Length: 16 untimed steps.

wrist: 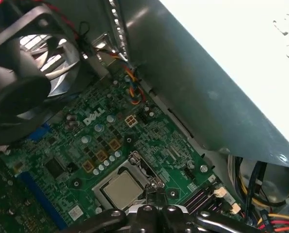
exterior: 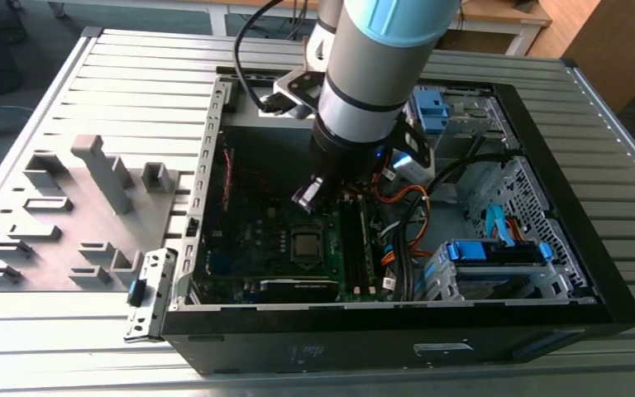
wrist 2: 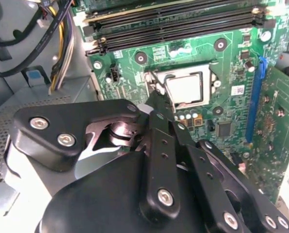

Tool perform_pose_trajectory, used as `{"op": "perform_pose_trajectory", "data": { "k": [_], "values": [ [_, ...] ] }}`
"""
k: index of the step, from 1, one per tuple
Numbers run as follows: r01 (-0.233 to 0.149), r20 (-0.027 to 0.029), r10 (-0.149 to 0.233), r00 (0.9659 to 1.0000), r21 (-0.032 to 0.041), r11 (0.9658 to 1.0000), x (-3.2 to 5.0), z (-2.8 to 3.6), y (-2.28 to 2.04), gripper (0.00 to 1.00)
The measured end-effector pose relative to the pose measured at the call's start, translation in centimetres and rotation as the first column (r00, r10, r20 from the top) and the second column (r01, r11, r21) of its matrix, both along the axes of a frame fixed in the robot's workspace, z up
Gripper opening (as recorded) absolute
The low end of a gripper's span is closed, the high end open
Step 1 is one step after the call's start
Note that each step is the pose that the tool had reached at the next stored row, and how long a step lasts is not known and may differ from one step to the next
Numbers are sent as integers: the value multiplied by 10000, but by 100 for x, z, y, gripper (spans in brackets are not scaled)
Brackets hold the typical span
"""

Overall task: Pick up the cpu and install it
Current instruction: 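Install the first cpu locking lever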

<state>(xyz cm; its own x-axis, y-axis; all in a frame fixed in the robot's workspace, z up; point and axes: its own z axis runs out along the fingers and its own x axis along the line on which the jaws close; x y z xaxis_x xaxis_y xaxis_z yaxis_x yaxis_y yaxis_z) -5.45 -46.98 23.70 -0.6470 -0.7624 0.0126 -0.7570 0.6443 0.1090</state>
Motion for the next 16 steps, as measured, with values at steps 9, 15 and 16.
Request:
{"op": "perform_pose_trajectory", "data": {
  "k": [9, 15, 16],
  "values": [
    [-1106, -191, 1104, 9937, -72, 9938, 0, -35, 0, 11],
    [-1580, -318, 1575, 9870, -112, 9874, 0, -46, -1, 11],
    [-1580, -317, 1576, 9870, -111, 9874, 0, -47, -1, 11]
  ]
}}
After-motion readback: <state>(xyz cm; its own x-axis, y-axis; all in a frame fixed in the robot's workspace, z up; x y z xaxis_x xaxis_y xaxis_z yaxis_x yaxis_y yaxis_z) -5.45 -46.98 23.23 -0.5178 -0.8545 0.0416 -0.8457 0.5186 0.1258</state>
